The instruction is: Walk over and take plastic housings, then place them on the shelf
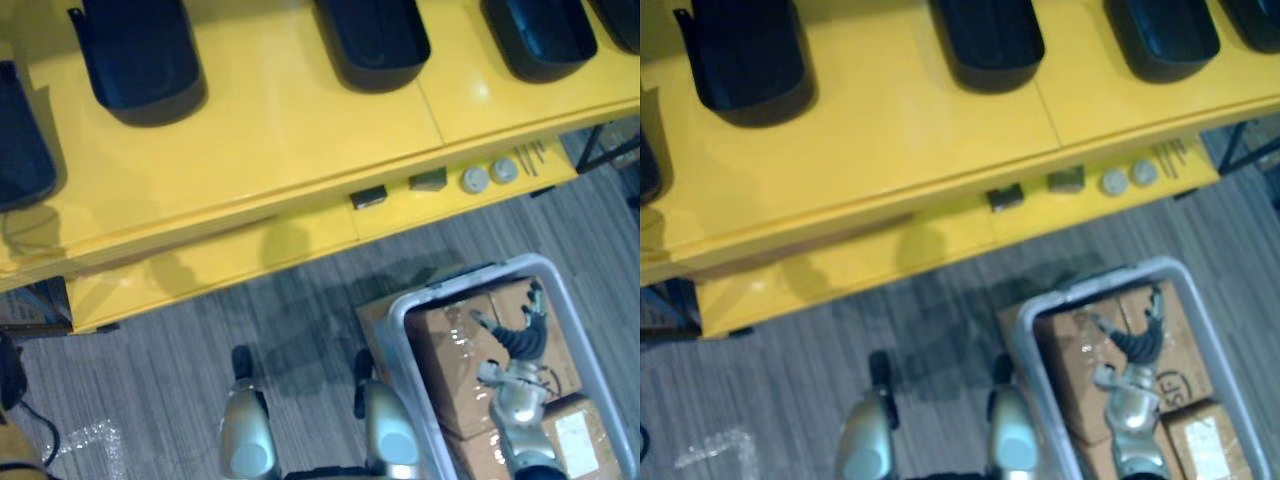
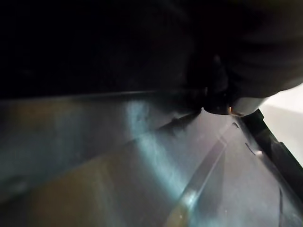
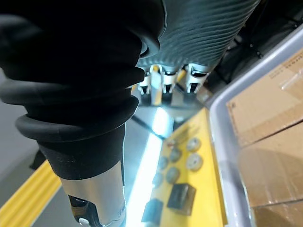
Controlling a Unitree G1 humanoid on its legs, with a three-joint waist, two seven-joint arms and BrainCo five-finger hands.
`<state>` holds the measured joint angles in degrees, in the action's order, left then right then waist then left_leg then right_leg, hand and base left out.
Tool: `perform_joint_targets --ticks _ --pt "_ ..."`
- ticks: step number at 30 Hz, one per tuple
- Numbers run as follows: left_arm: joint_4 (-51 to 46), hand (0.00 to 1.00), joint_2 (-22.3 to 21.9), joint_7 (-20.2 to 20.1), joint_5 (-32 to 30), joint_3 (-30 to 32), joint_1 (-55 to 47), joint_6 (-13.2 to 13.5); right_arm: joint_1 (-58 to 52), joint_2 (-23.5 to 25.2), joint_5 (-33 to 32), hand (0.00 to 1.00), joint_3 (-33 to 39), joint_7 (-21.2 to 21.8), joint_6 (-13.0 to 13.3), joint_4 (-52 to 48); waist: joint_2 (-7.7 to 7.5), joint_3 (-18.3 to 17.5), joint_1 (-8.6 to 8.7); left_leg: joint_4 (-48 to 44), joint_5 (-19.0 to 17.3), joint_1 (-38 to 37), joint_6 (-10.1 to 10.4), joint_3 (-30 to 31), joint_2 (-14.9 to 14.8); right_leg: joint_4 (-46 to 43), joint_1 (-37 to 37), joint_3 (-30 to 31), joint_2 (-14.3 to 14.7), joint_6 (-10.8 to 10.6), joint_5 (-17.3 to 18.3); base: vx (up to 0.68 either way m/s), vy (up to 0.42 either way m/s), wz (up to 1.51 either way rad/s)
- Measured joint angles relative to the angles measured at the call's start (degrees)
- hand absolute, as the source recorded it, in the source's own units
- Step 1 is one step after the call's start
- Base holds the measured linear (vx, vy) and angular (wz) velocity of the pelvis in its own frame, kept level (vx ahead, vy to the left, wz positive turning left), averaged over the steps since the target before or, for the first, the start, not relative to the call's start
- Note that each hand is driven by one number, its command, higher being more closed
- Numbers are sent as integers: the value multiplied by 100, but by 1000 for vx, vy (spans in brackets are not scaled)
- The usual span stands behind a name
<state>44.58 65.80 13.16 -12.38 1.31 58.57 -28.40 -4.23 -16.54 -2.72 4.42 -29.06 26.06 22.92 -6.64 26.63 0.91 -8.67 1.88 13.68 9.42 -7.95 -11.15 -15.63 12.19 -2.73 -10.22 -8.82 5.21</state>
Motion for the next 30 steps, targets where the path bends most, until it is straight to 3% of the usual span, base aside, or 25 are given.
perform_joint_targets --ticks 9,18,20,24,27,28,30 --pt "199 0 115 63 20 -1 4 -196 65 101 -108 0 -162 0 4 84 -157 65 -58 -207 -69 150 2 138 -69 45 -43 -45 75 21 -39 -15 0 4" --pt "211 0 115 590 83 1 113 -297 60 198 -336 0 -245 -109 5 112 -386 58 -78 -290 -78 245 16 128 -173 212 -43 -37 175 52 -174 -9 -4 -2" --pt "211 0 115 820 120 16 113 -296 60 200 -337 0 -245 -106 6 121 -387 58 -77 -290 -78 242 16 121 -173 220 -43 -27 175 51 -181 0 0 0" --pt "207 0 115 1768 606 25 193 -164 46 219 -337 0 -245 -101 21 127 -390 56 -66 -290 -77 232 15 107 -174 235 -45 -17 176 54 -200 0 0 0" --pt "143 0 112 2543 939 23 435 246 9 330 -329 0 -249 -101 57 125 -391 55 -54 -266 -77 130 15 97 -173 299 -160 -20 176 55 -218 2 0 -1" --pt "6 0 112 2961 1019 20 590 503 -29 399 -323 0 -251 -101 87 117 -396 51 -48 -179 -73 -41 18 54 -164 351 -292 -13 167 54 -224 4 0 -5" --pt "-263 0 117 3336 1010 11 806 732 -53 417 -321 0 -263 -101 154 114 -394 52 -54 -93 -70 -170 24 -14 -159 389 -378 1 156 54 -223 7 -1 -8"
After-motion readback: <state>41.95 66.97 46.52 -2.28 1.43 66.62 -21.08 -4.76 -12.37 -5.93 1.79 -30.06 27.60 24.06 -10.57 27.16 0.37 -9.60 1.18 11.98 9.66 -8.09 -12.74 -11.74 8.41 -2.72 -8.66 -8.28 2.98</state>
